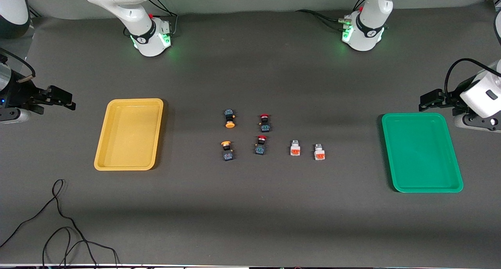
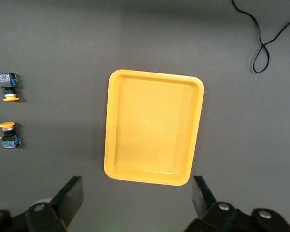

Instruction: Place green and yellow buttons in trays

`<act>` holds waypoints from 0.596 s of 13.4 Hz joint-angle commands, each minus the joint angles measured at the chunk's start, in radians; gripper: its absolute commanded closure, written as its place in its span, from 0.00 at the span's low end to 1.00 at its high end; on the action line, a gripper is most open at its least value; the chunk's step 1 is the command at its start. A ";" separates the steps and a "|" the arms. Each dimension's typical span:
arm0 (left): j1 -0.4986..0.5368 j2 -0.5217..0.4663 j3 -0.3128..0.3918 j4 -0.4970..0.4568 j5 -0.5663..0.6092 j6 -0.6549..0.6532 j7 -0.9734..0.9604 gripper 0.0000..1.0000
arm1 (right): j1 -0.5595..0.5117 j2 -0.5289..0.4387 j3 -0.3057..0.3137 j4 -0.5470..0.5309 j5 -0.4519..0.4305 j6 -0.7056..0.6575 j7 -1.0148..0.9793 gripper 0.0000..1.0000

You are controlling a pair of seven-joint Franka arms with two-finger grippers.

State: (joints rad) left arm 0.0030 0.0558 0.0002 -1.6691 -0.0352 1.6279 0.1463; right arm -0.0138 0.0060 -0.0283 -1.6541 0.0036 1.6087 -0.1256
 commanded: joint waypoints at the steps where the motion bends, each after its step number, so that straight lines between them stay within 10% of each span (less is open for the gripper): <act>1: 0.006 -0.022 -0.002 -0.018 -0.012 -0.006 0.021 0.00 | 0.008 0.011 -0.006 0.020 -0.010 -0.010 -0.011 0.00; 8: 0.006 -0.021 -0.002 -0.012 -0.003 -0.020 0.021 0.00 | 0.159 0.017 -0.001 -0.010 0.004 -0.003 0.093 0.00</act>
State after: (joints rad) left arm 0.0037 0.0551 -0.0001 -1.6691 -0.0351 1.6199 0.1474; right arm 0.0761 0.0200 -0.0245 -1.6617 0.0050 1.6080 -0.0972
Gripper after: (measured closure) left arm 0.000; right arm 0.000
